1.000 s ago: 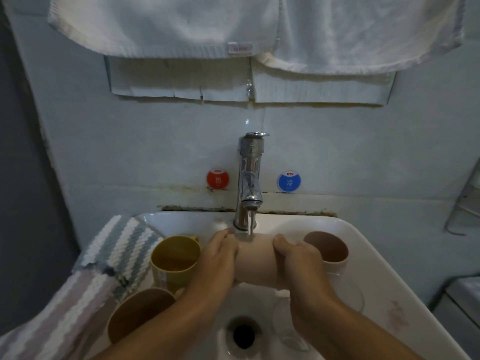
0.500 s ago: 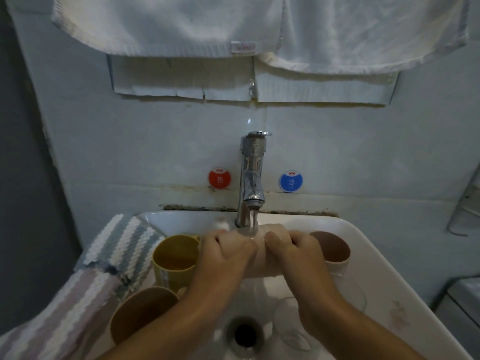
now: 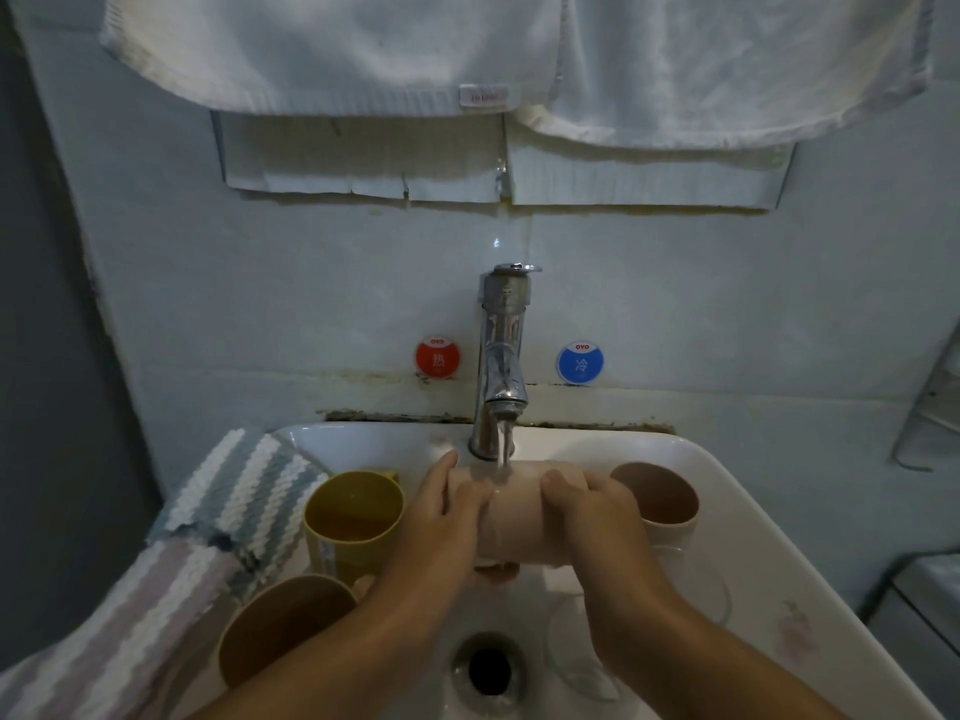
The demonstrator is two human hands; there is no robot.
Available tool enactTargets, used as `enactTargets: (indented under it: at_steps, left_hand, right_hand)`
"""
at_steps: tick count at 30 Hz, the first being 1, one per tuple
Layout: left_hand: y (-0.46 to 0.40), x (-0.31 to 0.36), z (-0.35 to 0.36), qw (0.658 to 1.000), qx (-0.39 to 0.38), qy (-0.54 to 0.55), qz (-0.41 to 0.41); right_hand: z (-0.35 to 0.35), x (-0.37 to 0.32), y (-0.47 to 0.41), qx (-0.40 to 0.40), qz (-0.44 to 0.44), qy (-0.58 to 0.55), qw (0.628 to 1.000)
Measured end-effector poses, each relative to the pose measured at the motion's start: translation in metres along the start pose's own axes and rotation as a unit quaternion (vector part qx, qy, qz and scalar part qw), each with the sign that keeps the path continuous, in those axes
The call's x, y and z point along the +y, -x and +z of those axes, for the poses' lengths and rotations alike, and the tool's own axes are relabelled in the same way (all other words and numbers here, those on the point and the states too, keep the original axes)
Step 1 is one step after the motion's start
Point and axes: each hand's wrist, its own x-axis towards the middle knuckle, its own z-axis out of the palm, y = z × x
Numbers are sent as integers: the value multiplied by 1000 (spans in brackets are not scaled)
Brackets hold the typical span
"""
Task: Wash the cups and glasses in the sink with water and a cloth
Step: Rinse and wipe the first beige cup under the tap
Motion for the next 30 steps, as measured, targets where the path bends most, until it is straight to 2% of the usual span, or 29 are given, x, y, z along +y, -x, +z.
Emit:
enactTargets:
  at_steps: [4,10,13,17,21,24,27,30]
  left_hand:
    - [-2,2,0,999,16,30,-3]
    - [1,-2,-4,999,0,-39,29]
    - [-3,-2,0,999,20,-37,4]
    - [-7,2,2,996,65,31,-44]
    - [-4,2,-1,998,60,-2,-16]
    - [0,1,-2,998,36,-49,22]
    - [2,0,-5,998,23,-51,19]
    - [4,2,-5,998,23,-63,6]
  right_hand:
    - [-1,-3,-9,16,24,12,1000]
    - [-1,8,0,4,-13,-9,1000]
    - [-2,6,8,-19,-21,-4,1000]
    - [0,3,15,-38,-30,-17,999]
    - [0,2,15,-29,-40,-6,999]
    - [0,1,7,-13,-10,-18,1000]
    - [2,-1,3,14,7,-15,1000]
    - [-1,3,9,-13,-24,-17,999]
